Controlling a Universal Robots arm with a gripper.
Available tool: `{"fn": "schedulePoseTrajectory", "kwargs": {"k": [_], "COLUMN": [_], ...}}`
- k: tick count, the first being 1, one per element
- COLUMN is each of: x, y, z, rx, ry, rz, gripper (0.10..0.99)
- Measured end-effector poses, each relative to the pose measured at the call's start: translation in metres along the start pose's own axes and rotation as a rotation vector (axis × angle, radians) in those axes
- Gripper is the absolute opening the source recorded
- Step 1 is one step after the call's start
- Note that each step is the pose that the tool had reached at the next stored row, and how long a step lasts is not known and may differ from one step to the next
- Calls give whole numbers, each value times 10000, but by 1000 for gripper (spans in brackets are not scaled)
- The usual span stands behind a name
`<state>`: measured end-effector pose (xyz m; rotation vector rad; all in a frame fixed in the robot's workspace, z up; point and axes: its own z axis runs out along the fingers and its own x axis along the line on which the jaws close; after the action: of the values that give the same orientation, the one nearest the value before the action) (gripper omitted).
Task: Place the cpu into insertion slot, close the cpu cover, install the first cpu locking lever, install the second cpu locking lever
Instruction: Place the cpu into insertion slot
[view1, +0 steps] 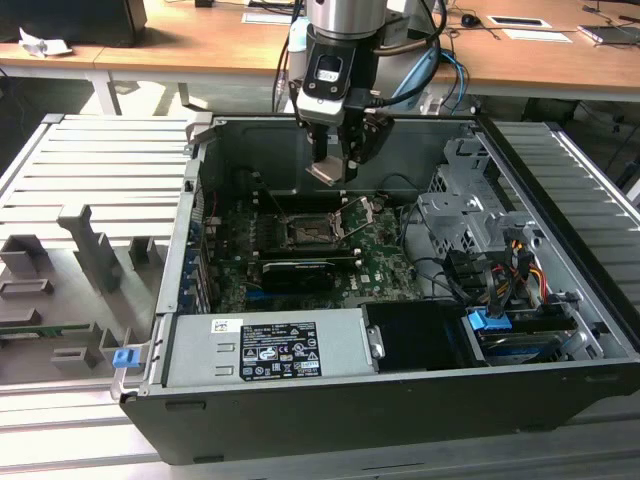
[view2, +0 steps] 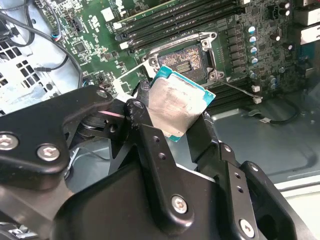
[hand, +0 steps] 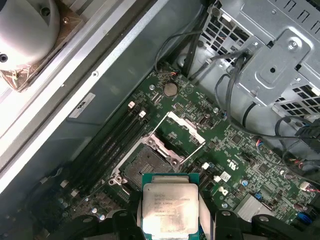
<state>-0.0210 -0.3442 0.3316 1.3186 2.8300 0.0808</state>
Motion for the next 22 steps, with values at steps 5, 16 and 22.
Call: {"fn": "schedulePoseTrajectory", "kwargs": {"k": [5,16,22], "x": [0,0,0], "y": [-5,-10,-11], "z": [63,144,168], "rx": [9,0,-1], "ry": [-48,-147,-203], "rz": [641,2464,3435], "gripper": [541,541,541]}}
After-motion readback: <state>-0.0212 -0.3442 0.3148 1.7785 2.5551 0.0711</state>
